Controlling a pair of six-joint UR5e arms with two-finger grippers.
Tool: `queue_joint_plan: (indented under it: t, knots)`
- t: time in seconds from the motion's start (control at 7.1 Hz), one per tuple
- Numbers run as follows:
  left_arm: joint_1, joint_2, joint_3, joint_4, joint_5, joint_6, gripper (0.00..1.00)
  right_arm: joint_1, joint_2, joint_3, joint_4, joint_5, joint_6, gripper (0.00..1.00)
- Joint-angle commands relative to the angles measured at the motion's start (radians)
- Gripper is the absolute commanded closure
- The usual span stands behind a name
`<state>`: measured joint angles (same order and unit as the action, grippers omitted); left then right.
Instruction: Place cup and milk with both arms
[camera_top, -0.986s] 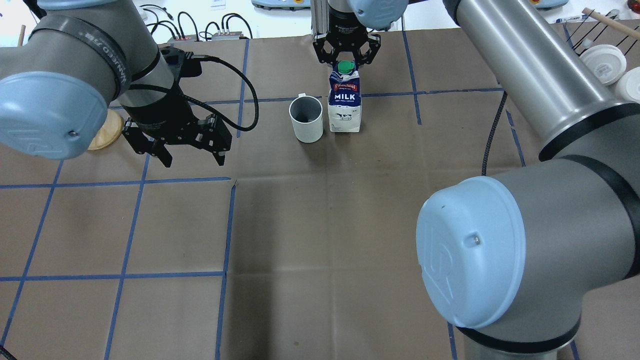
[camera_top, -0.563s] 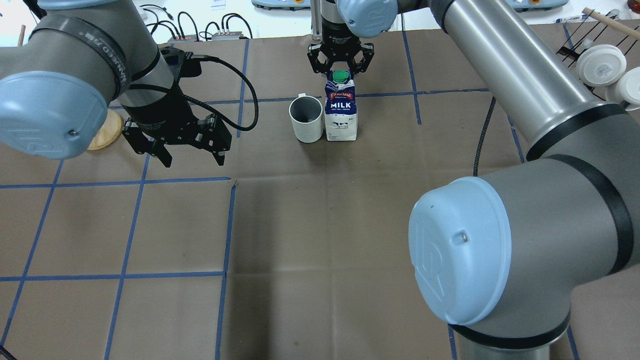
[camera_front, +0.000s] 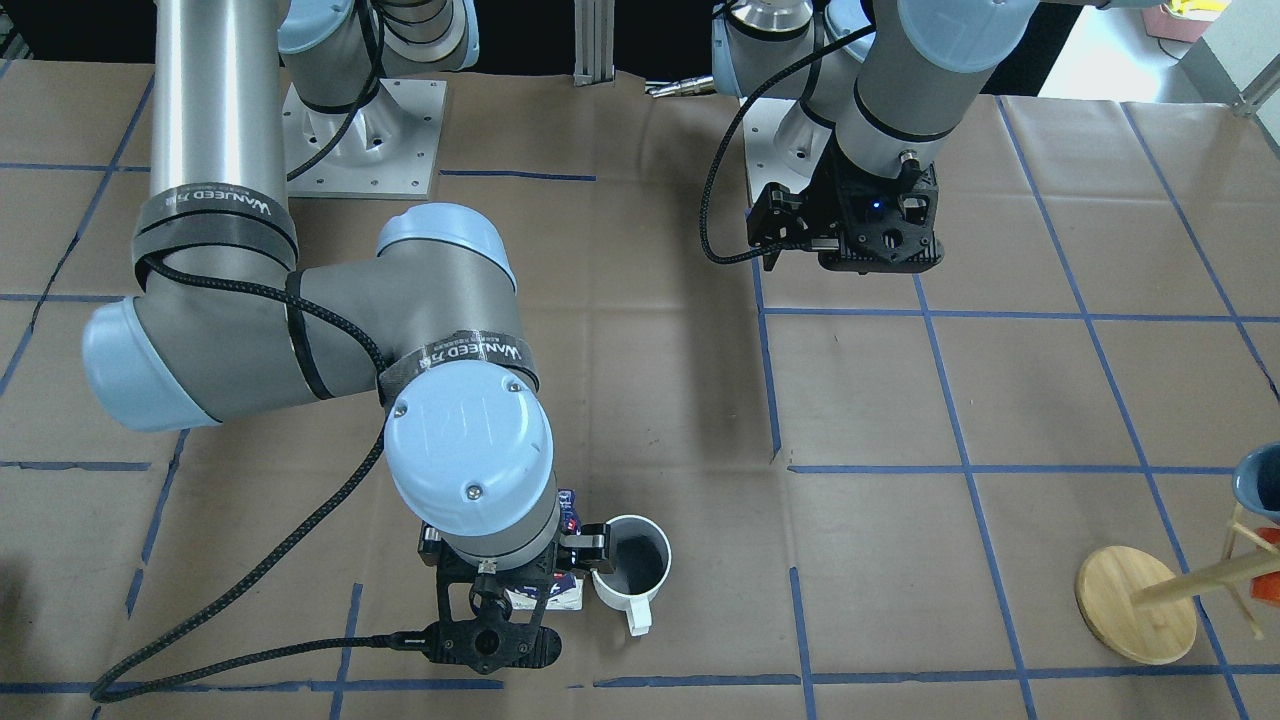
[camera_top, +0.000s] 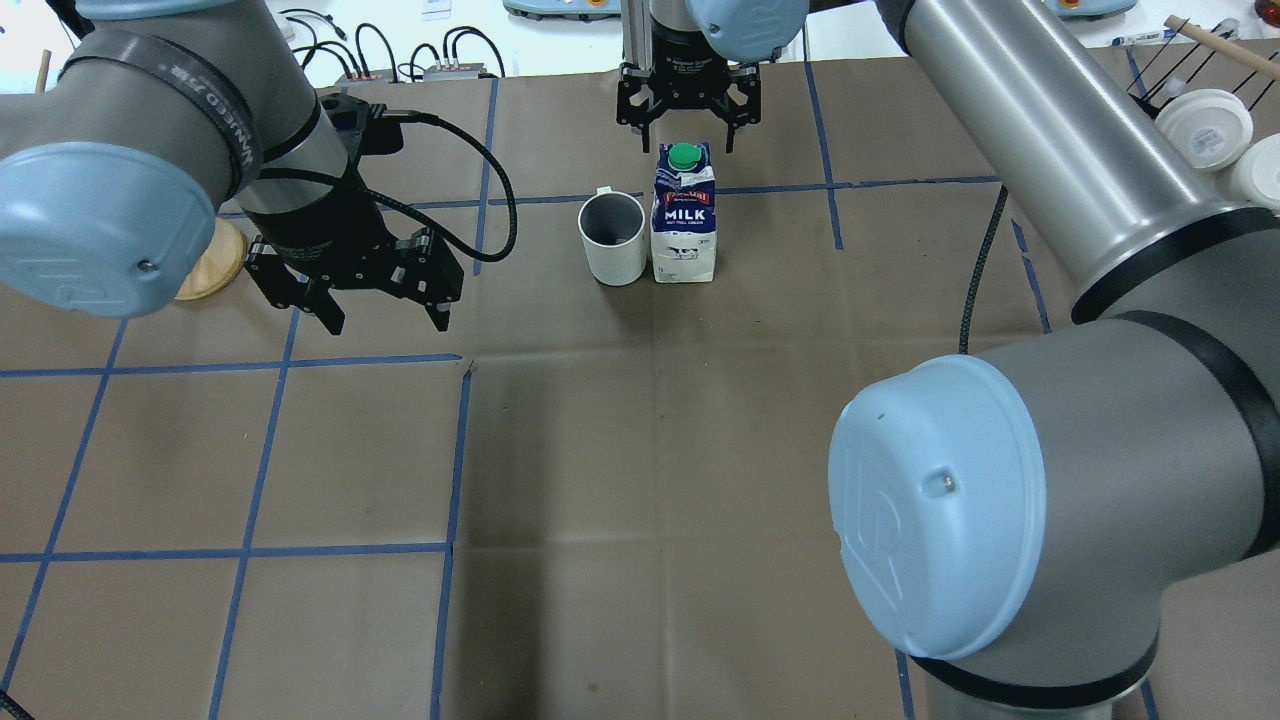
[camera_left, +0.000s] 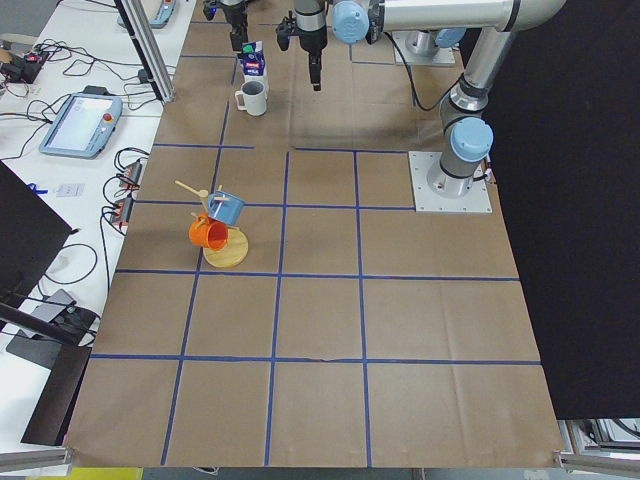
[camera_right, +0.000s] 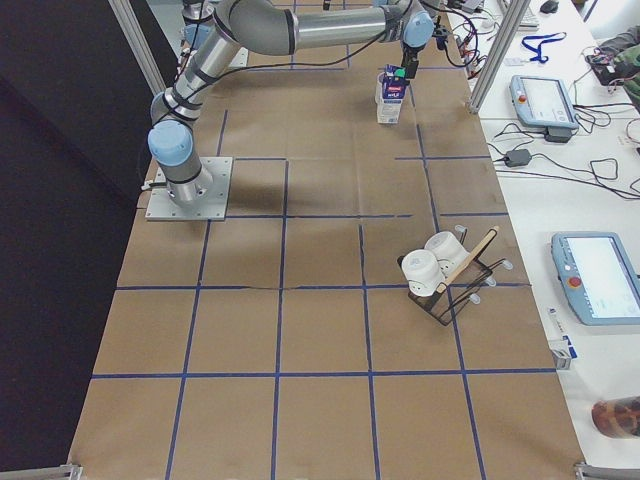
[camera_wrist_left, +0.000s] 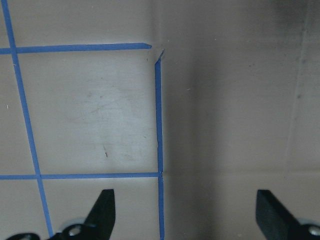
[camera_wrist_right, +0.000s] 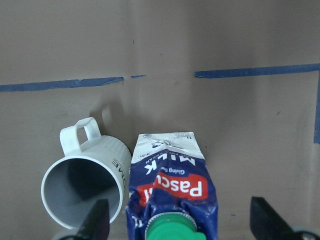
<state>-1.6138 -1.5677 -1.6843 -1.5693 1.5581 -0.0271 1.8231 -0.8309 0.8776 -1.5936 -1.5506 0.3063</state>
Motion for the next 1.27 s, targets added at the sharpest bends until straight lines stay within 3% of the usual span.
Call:
queue_joint_plan:
  t: [0.0, 0.28, 0.42, 0.85, 1.13]
  knots:
    - [0.000, 0.000, 0.000, 0.000, 0.000, 0.001, 0.00, -0.002, -0.046, 0.011, 0.003, -0.057, -0.066, 0.00]
    - [0.000, 0.000, 0.000, 0.000, 0.000, 0.001, 0.00, -0.016, -0.101, 0.029, 0.006, -0.080, -0.116, 0.00]
    - [0.000, 0.000, 0.000, 0.000, -0.001, 0.001, 0.00, -0.037, -0.161, 0.082, 0.010, -0.080, -0.166, 0.00]
    - [0.000, 0.001, 0.000, 0.000, 0.000, 0.001, 0.00, -0.135, -0.506, 0.453, 0.020, -0.066, -0.262, 0.00]
    - [0.000, 0.001, 0.000, 0.000, 0.000, 0.001, 0.00, -0.172, -0.664, 0.620, 0.006, -0.065, -0.272, 0.00]
